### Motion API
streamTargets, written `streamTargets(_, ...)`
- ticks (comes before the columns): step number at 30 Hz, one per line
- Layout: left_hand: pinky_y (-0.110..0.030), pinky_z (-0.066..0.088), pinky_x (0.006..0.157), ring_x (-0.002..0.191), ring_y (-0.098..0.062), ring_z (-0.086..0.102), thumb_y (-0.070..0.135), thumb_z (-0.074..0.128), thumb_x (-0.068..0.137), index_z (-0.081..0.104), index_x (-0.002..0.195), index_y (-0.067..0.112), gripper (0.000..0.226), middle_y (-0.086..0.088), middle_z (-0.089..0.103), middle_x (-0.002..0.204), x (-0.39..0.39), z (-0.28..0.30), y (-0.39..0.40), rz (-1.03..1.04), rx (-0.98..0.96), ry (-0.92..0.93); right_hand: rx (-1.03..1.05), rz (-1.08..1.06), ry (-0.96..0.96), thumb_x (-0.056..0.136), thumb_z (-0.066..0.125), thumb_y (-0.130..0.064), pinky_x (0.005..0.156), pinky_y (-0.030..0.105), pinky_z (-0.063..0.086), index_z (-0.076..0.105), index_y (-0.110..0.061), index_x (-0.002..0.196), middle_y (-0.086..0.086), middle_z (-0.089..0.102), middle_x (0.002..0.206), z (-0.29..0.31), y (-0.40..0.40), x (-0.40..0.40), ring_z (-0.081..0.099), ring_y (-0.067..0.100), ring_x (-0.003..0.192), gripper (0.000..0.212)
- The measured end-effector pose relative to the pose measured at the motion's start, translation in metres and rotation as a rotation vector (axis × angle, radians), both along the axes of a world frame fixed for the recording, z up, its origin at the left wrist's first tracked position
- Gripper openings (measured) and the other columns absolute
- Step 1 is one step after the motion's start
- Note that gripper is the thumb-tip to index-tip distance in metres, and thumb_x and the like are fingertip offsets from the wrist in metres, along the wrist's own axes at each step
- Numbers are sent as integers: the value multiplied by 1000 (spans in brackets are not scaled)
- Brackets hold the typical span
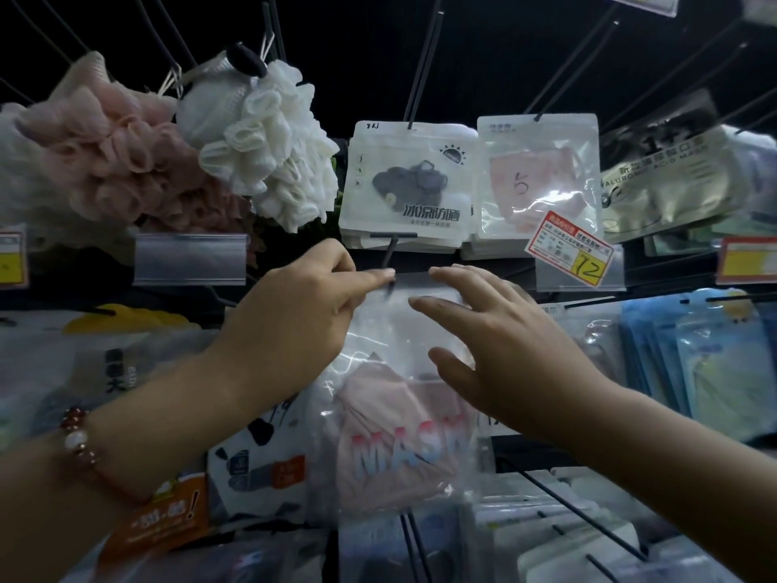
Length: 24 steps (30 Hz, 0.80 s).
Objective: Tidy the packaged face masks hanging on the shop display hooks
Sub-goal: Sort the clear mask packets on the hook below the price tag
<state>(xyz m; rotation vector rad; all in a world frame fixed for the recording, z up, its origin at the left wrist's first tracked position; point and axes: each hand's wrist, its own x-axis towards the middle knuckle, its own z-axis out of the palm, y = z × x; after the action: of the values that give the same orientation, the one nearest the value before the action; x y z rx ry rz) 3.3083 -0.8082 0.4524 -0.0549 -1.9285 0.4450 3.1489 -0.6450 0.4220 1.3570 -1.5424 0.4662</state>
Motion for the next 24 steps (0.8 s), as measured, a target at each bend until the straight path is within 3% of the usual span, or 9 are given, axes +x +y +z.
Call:
streamTargets(2,-24,48,55,64,-10,52,9,62,95,65,131,31,42,9,48,87,-2,-1,-3,23,31,-17,35,-23,-11,85,68,-35,107,45,35,56,-23,136,9,46,148,0,1,2,41,31,137,54)
streamTargets(4,-27,50,55,63,-10,51,8,65,93,65,130,29,42,9,49,87,-3,-1,-5,55,27,-14,73,-21,-17,89,64,-37,112,39,22,49,-26,142,6,37,154,1,2,3,30,28,144,57)
streamTargets(8,-32,48,48,63,-18,52,4,71,86,65,130,18,47,-2,53,84,-5,-8,-7,230,-165,10,148,-29,-45,97,50,-45,109,28,-3,27,-33,153,-3,13,164,-2,0,6,4,19,151,62)
streamTargets(11,-42,50,62,72,-25,52,4,70,83,59,136,13,55,-8,55,89,-7,-18,-14,313,-253,29,215,-51,-59,98,44,-48,109,26,-12,18,-35,154,-3,4,165,-11,-4,9,-4,18,151,63)
streamTargets(13,-47,50,75,87,-30,57,10,69,85,58,137,14,54,-12,60,104,-6,-29,-15,351,-234,45,247,-56,-89,99,41,-49,108,25,-16,13,-36,155,-4,-3,165,-20,-6,11,-9,17,150,63)
streamTargets(16,-51,40,99,122,-36,52,19,61,91,59,137,18,46,-17,53,137,6,-58,-11,328,-135,48,244,-23,-151,99,40,-51,112,26,-15,10,-37,155,-5,-6,165,-41,-7,18,-11,15,150,65)
streamTargets(18,-51,33,109,136,-36,41,25,58,94,56,141,19,47,-18,41,151,23,-85,-6,268,7,27,227,29,-198,98,44,-49,116,30,-7,17,-35,154,-3,3,165,-63,-9,28,-5,18,151,64)
streamTargets(21,-41,24,114,141,-25,32,45,46,97,47,146,30,52,-4,35,156,59,-134,0,258,280,-71,144,101,-286,89,52,-44,117,37,9,42,-27,146,3,28,159,-106,-16,42,19,27,148,60)
streamTargets(24,-36,33,112,136,-11,37,65,34,93,45,140,51,51,21,38,148,97,-178,-7,267,532,-208,81,170,-394,87,52,-45,117,43,20,50,-26,140,3,36,155,-147,-25,63,25,28,146,56)
